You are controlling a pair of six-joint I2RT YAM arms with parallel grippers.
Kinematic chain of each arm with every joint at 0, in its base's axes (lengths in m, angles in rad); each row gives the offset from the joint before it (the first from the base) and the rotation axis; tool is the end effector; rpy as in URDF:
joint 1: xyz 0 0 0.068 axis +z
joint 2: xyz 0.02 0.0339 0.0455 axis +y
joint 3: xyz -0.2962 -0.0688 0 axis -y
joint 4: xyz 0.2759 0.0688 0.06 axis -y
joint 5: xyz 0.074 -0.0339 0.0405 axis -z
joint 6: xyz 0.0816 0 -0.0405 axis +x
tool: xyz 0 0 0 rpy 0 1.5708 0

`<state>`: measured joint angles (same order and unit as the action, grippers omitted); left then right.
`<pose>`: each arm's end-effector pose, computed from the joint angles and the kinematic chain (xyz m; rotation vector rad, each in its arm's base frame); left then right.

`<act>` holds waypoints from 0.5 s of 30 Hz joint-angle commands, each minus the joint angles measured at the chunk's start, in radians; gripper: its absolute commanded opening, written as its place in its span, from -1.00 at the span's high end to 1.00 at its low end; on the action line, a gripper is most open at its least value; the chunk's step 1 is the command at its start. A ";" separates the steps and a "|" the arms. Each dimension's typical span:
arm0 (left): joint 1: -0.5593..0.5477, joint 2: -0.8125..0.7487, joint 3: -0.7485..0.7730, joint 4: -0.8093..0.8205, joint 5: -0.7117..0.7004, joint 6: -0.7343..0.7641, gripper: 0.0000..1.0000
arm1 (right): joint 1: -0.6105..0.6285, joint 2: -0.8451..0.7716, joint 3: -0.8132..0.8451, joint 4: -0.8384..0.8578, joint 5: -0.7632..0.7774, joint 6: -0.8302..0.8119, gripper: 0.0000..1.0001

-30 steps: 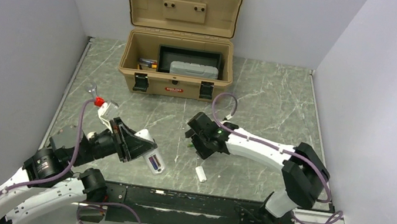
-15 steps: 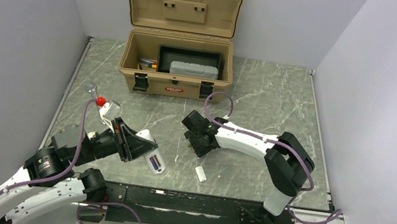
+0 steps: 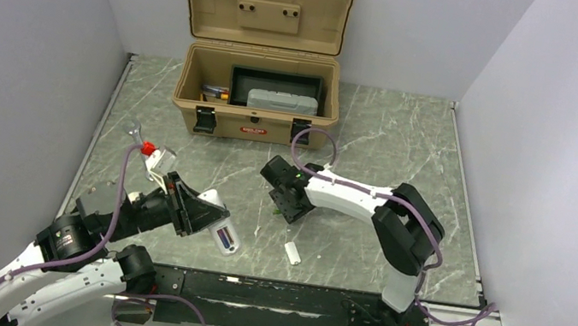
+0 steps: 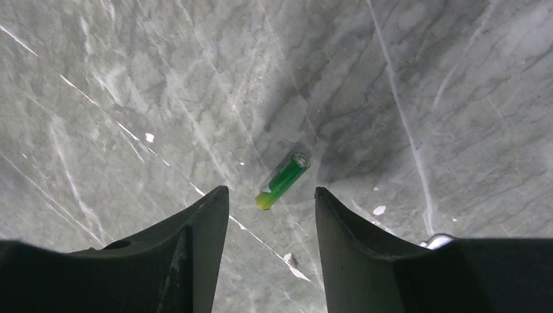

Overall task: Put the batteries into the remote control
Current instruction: Pick up the battery from the center of the board.

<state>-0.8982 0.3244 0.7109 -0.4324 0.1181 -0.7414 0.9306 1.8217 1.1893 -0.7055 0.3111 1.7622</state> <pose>0.0716 -0.1054 0.3604 0.2414 1.7801 -1.3246 0.2509 0.2951 0.1382 1.1693 2.5221 0.2200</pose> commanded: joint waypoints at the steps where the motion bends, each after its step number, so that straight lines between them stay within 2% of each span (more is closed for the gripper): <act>1: 0.002 -0.010 0.004 0.034 -0.006 0.012 1.00 | -0.004 0.036 0.077 -0.084 0.043 -0.004 -0.03; 8: 0.002 -0.014 0.013 0.017 -0.013 0.018 1.00 | -0.004 0.089 0.137 -0.130 0.034 -0.031 0.14; 15: 0.002 -0.023 -0.002 0.028 -0.016 0.011 1.00 | -0.004 0.096 0.136 -0.160 0.033 -0.033 0.20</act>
<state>-0.8982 0.3145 0.7097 -0.4385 0.1116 -0.7410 0.9298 1.9171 1.3006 -0.8097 0.3321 1.7283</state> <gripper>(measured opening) 0.297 0.409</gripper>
